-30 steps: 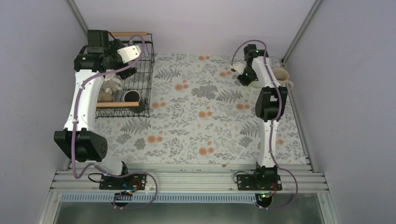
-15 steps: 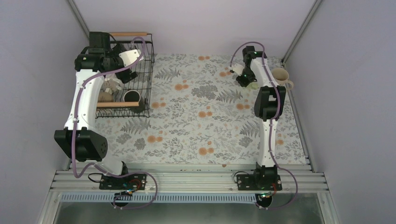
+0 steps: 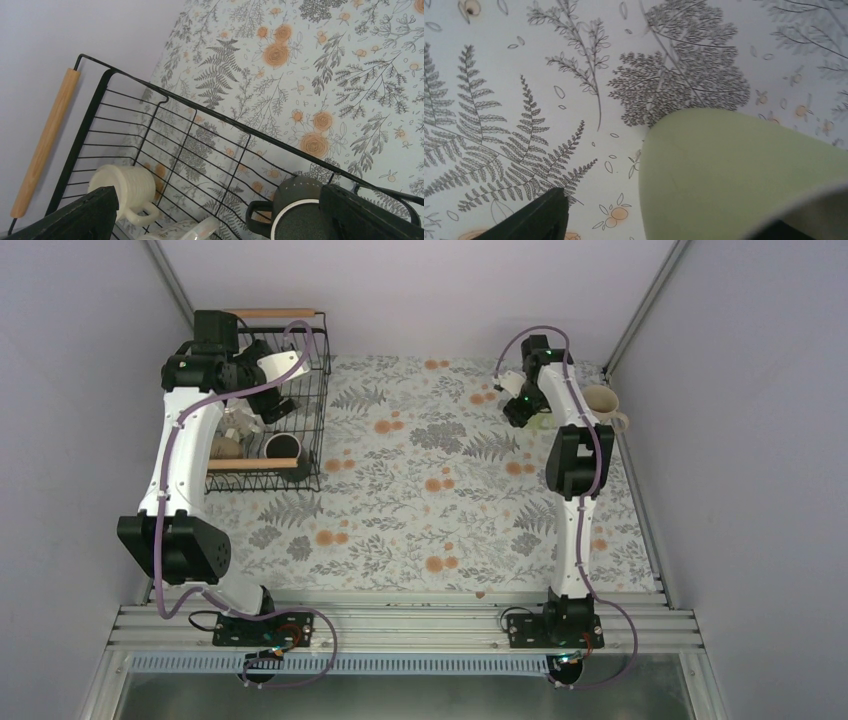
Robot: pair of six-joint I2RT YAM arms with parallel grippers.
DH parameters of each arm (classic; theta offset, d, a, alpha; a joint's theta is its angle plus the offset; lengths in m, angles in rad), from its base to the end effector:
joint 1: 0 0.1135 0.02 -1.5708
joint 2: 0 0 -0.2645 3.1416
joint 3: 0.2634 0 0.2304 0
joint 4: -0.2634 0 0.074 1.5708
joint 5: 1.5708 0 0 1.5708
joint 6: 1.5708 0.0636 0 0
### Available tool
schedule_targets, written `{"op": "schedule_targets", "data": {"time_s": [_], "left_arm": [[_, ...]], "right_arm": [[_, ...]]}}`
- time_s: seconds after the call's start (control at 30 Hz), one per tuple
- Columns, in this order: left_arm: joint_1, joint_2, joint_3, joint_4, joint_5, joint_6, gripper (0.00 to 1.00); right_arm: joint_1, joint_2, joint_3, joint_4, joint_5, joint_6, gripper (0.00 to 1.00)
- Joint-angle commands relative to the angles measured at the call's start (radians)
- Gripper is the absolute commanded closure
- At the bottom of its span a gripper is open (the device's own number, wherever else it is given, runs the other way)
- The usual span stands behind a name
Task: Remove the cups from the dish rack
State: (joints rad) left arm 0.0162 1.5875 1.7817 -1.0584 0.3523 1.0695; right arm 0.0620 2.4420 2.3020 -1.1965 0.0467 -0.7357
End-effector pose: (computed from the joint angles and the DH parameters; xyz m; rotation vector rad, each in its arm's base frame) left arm 0.3182 -0.0168 0.3781 1.3216 1.9644 0.0900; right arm 0.4822 0.0270 0.1784 -1.1307 2.7037 -0.1786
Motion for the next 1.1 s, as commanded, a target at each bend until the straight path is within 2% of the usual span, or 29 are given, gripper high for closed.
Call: {"op": "schedule_targets", "data": {"time_s": [0.0,0.3,0.5,0.8,1.07], "left_arm": [[0.006,0.011,0.028,-0.022,0.041,0.007,0.00],[0.012,0.014,0.006,-0.017,-0.006,0.027,0.00],[0.022,0.059,0.042,-0.090,-0.042,0.104,0.00],[0.043,0.171,0.118,-0.121,-0.138,0.101,0.00],[0.058,0.270,0.201,-0.214,-0.182,0.138,0.00]], "right_arm": [[-0.008,-0.109,-0.006,0.057,0.037,0.010,0.26],[0.027,-0.267,-0.009,0.053,0.059,0.026,0.14],[0.124,-0.414,-0.115,0.061,0.003,0.040,0.11],[0.253,-0.464,-0.116,0.067,-0.049,0.096,0.10],[0.280,-0.465,-0.121,0.081,-0.083,0.099,0.10]]}}
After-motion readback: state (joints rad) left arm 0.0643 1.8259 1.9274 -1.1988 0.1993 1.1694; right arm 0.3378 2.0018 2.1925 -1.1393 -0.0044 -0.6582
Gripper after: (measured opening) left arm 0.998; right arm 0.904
